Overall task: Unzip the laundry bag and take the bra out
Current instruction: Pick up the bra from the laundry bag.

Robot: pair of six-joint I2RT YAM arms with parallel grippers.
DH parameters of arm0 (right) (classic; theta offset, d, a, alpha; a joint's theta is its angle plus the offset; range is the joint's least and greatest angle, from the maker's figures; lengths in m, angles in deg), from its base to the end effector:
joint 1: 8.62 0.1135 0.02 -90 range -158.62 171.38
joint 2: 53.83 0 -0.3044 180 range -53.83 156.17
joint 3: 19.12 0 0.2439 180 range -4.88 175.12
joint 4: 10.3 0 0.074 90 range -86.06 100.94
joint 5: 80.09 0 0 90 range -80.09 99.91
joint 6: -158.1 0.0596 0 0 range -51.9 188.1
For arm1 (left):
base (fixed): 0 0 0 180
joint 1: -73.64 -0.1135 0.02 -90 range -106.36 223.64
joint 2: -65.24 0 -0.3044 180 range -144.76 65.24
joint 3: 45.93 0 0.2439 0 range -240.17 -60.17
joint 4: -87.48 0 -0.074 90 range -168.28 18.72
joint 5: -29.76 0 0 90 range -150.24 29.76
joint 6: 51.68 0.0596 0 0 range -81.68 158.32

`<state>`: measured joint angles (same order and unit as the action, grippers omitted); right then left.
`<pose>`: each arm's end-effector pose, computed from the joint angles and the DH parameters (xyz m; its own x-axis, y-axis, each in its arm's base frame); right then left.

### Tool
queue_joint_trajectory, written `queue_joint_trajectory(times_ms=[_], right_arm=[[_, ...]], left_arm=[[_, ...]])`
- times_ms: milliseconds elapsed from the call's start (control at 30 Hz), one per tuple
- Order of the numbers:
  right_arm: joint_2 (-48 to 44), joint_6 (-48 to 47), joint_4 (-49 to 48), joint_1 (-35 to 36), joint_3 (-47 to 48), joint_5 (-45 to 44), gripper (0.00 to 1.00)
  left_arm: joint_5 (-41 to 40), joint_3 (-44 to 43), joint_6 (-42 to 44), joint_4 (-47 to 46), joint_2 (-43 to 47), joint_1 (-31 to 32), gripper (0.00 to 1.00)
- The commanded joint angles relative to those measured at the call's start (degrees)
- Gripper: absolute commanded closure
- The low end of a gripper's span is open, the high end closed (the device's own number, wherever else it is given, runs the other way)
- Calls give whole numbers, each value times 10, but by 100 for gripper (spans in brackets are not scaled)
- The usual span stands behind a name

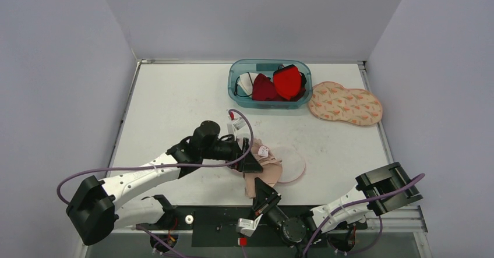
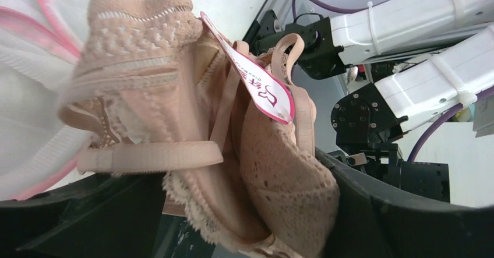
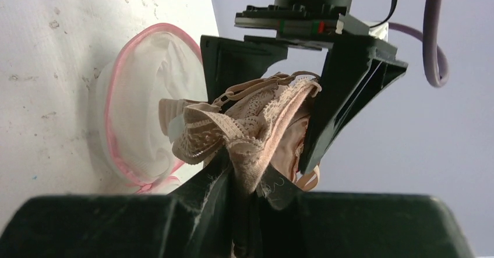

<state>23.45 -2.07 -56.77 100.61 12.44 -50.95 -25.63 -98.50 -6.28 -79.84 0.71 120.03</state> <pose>-0.0254 0.2308 0.2372 0.7016 -0.6207 -0.3500 -0.2576 0.2370 -0.9367 0.1407 -0.1968 0.2865 -0.8732 0.0788 -0.4809 0.4759 0.3500 -0.8068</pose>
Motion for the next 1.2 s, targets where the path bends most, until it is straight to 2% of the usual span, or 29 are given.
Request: queue_joint_trajectory(times_ms=[0, 100, 300, 400, 433, 467, 500, 567, 700, 733, 767, 867, 933, 1000, 1167], right_arm=[[0, -14, -38, 4, 3, -6, 95], [-1, -14, -39, 4, 3, -7, 95], [1, -3, -22, 7, 6, -7, 95], [5, 13, -3, 9, 10, -9, 95], [7, 16, -1, 12, 12, -13, 92], [8, 25, 7, 15, 17, -16, 84], [9, 38, 22, 17, 23, -20, 73], [1, 68, 47, 22, 34, -23, 42], [-37, 151, 125, 38, 70, 4, 1], [-45, 174, 147, 41, 83, 13, 9], [-64, 201, 175, 42, 99, 26, 10], [-128, 302, 253, 37, 152, 88, 10], [-176, 406, 290, 12, 193, 136, 10], [-220, 526, 340, -50, 227, 207, 10], [-308, 813, 407, -285, 250, 376, 10]], left_arm=[[11, -31, 10, -43, -16, 20, 22], [15, -14, -10, -78, -16, 21, 37], [0, -7, -23, -92, -13, 21, 80], [-20, -5, -34, -98, -10, 20, 94], [-29, -5, -38, -100, -8, 19, 96], [-35, -3, -43, -104, -7, 17, 99], [-43, -2, -51, -109, -4, 15, 100], [-56, 5, -65, -123, 2, 10, 100], [-95, 18, -89, -138, 21, -8, 100], [-105, 23, -97, -140, 27, -21, 100], [-117, 30, -109, -143, 35, -34, 100], [-149, 66, -152, -174, 72, -82, 100], [-172, 88, -176, -194, 99, -112, 100], [-188, 102, -189, -201, 125, -137, 100], [-200, 111, -196, -202, 178, -171, 100]])
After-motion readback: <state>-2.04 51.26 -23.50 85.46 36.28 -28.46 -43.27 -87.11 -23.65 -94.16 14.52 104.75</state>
